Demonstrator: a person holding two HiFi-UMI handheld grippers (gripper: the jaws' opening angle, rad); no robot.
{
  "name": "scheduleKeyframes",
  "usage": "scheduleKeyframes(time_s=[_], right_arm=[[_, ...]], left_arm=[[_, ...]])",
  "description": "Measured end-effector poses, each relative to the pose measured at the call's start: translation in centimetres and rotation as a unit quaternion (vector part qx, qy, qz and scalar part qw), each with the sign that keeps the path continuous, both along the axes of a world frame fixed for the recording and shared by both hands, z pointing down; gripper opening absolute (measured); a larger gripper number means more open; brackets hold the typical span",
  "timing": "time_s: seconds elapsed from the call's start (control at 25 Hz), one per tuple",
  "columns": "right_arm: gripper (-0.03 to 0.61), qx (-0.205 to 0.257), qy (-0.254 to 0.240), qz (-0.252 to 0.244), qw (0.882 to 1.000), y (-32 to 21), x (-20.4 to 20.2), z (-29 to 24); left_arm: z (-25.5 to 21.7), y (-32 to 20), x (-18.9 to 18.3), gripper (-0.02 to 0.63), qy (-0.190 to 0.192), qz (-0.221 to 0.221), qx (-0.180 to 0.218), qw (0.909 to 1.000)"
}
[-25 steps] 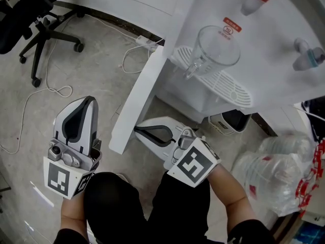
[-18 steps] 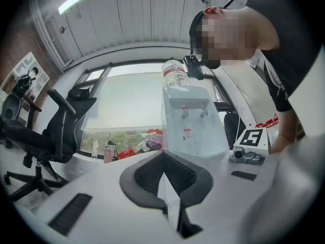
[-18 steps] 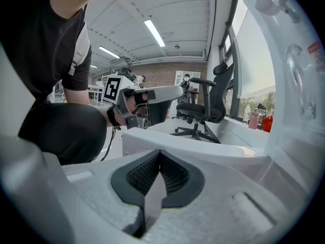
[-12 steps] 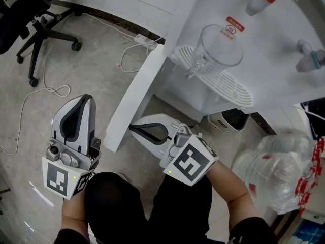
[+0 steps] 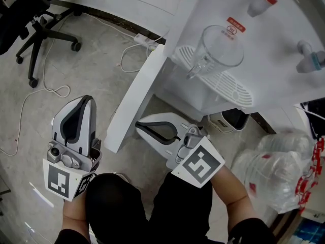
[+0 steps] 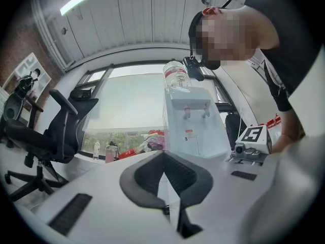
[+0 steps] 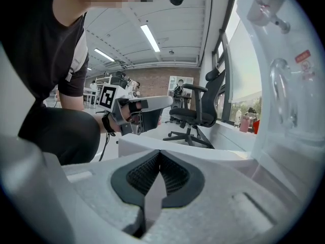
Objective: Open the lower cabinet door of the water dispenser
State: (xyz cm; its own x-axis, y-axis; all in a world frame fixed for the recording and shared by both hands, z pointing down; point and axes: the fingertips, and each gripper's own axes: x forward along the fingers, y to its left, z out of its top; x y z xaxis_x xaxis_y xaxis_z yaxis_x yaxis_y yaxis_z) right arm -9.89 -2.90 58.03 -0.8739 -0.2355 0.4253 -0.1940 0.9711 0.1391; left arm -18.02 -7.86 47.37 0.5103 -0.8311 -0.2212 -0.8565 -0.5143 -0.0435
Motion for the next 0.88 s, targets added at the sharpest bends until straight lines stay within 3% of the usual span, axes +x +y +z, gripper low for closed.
scheduleKeyframes(time_s=[0.2, 0.36, 0.52, 0.88], right_arm=[[0.005, -0.011, -0.008, 0.027, 1.000, -0.1, 1.3, -0.2], [0.005, -0.023, -0.123, 0.092, 0.988, -1.5, 1.6, -4.1], [0.005, -0.024, -0.165, 0.132, 0.977, -3.5, 2.9, -8.1], [0.005, -0.034, -0.139, 0.232, 0.962, -3.2, 6.9, -14.9]], left_arm=[[-0.6, -0.2, -0.4, 0.008, -0.006, -0.006, -0.001, 1.0000], [-0.5, -0.1, -0.9, 0.008, -0.039, -0.022, -0.032, 0.9985], [-0.6, 1.1, 0.3, 0.008, -0.087, -0.015, -0.069, 0.9937], [-8.1, 2.1, 3.4, 0.006, -0.076, 0.003, -0.091, 0.9930]])
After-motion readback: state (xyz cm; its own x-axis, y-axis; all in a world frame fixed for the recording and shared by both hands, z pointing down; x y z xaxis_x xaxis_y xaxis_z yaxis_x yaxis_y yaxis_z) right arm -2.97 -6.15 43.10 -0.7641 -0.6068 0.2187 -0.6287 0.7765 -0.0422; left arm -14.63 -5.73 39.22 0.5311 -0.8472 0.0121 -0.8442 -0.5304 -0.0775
